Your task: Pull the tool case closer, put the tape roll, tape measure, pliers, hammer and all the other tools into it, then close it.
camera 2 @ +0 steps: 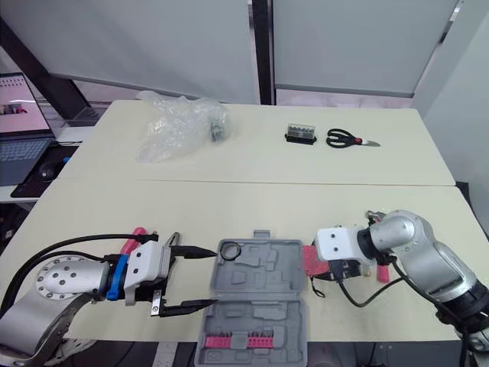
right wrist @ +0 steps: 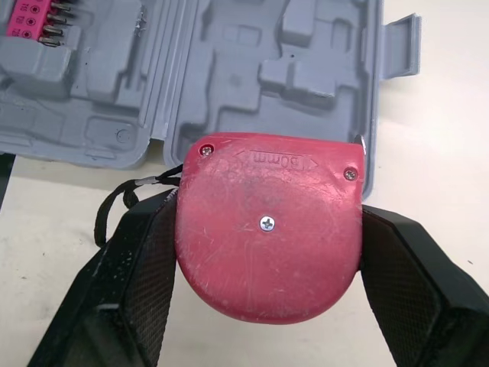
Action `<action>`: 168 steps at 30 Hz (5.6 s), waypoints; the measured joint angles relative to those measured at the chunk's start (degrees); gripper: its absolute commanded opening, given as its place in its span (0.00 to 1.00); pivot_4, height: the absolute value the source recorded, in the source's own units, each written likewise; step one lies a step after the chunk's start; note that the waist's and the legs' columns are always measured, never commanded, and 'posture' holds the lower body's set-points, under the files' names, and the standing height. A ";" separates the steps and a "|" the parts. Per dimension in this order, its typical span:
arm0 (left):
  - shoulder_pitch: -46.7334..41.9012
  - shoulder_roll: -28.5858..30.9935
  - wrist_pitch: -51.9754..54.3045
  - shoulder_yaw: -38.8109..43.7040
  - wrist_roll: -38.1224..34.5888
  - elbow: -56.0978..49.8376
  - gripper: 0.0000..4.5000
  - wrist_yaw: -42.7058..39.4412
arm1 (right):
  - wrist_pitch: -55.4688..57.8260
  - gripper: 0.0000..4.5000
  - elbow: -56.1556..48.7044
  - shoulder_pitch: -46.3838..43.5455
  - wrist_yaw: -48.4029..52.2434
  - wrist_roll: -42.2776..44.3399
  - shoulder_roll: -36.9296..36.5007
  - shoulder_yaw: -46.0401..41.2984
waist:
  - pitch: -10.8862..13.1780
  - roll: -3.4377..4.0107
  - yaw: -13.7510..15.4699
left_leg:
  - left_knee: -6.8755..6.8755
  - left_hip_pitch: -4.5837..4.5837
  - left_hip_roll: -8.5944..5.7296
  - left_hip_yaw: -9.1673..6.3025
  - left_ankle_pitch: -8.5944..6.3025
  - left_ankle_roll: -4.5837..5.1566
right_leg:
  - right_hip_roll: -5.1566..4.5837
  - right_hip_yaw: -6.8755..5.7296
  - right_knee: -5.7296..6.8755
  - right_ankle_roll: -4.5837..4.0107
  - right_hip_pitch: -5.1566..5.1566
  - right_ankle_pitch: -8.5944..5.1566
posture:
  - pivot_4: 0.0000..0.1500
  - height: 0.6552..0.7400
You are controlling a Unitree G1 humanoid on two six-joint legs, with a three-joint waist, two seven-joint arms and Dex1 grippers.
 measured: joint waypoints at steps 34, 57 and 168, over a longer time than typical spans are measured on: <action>-6.48 -3.75 6.45 -7.06 3.41 -2.67 1.00 7.35 | 8.42 0.70 20.04 -15.56 -2.55 -9.95 17.79 15.38 | 0.01 0.01 -0.17 | -0.01 -0.03 0.02 0.02 0.00 0.00 | 0.02 0.01 0.13 -0.01 -0.16 0.01 | 1.00 1.00; -4.63 -3.72 5.91 -5.08 3.15 -2.39 1.00 7.70 | 0.00 0.99 13.24 -8.99 -2.47 -3.69 12.72 6.49 | 0.01 0.02 -0.14 | -0.01 -0.03 0.00 0.04 0.00 0.00 | 0.00 0.03 0.12 -0.01 -0.15 0.00 | 1.00 1.00; -1.22 -3.85 -0.59 -5.68 3.35 -0.83 1.00 2.73 | 0.99 0.68 8.98 7.58 -9.23 -8.52 2.22 2.52 | 0.03 0.00 -0.56 | -0.05 -0.01 0.02 0.09 0.00 0.00 | 0.02 0.09 0.06 0.00 -0.13 0.00 | 1.00 1.00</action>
